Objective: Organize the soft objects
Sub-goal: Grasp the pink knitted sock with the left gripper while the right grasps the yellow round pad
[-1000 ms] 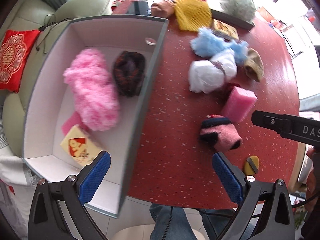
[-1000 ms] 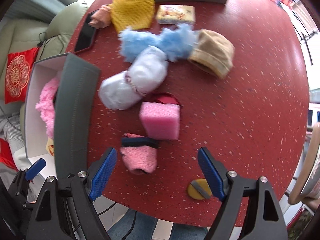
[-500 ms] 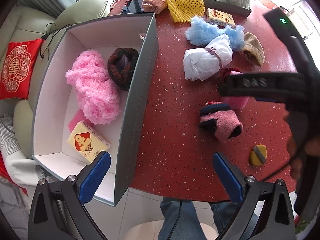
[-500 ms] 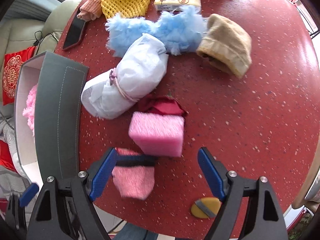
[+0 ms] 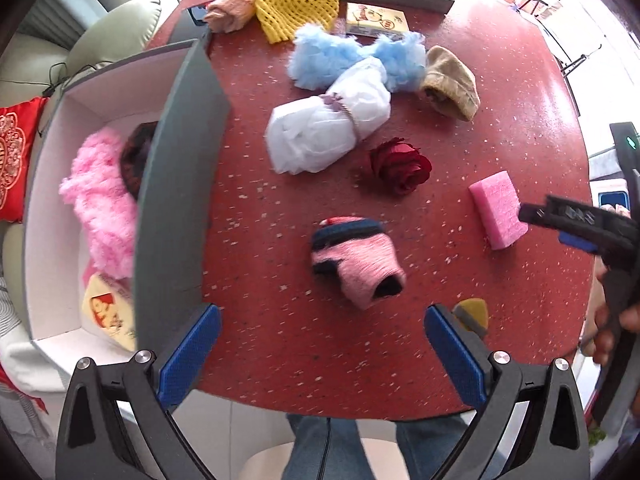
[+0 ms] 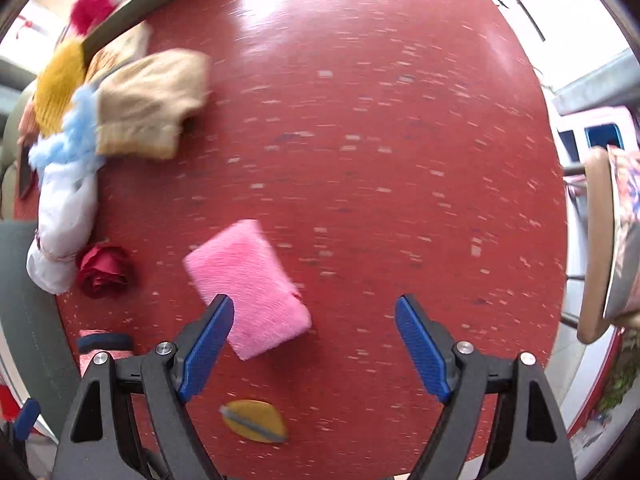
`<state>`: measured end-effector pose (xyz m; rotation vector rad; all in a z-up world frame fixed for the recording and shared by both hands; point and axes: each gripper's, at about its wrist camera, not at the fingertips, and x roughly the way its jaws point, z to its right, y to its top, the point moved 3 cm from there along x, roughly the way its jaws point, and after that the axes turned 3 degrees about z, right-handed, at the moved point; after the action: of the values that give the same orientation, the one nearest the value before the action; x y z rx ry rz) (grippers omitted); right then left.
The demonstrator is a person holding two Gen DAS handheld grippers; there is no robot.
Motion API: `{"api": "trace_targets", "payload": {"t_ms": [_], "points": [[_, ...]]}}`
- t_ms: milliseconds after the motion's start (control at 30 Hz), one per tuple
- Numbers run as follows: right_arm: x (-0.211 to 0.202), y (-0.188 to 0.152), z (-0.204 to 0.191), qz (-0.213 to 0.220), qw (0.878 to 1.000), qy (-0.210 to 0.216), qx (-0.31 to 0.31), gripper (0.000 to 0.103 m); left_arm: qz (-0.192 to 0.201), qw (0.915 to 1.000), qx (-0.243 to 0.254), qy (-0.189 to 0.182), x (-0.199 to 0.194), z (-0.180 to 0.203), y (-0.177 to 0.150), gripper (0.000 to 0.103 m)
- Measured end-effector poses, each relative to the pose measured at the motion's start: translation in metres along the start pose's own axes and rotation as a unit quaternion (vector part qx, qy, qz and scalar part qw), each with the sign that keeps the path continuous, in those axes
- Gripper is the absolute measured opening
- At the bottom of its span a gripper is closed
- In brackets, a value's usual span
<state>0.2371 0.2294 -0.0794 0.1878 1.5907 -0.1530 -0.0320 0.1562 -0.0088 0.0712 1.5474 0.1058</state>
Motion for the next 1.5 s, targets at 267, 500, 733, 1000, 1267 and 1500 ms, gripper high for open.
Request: {"api": "trace_targets", "payload": {"t_ms": [267, 500, 733, 1000, 1267, 1500], "points": [[-0.017, -0.065, -0.001, -0.002, 0.993, 0.041, -0.11, 0.085, -0.025, 0.9992, -0.031, 0.0, 0.04, 0.024, 0.015, 0.102], [0.003, -0.124, -0.053, -0.005, 0.968, 0.025, -0.251, 0.085, -0.05, 0.9963, -0.069, 0.011, 0.076, 0.016, 0.018, 0.102], [0.029, -0.138, -0.073, -0.015, 0.96, -0.013, -0.279, 0.086, -0.074, 0.9947, -0.065, 0.029, 0.101, 0.018, 0.013, 0.102], [0.033, -0.146, -0.078, -0.013, 0.955, -0.023, -0.295, 0.089, -0.077, 0.9944, -0.07, 0.017, 0.109, 0.02, 0.009, 0.103], [0.038, -0.129, -0.094, -0.013, 0.953, -0.025, -0.301, 0.052, -0.103, 0.9921, -0.069, 0.019, 0.12, 0.018, 0.023, 0.086], [0.035, -0.124, -0.088, -0.035, 0.963, 0.002, -0.268, 0.05, -0.075, 0.9967, -0.023, 0.017, 0.104, 0.026, 0.027, 0.037]]}}
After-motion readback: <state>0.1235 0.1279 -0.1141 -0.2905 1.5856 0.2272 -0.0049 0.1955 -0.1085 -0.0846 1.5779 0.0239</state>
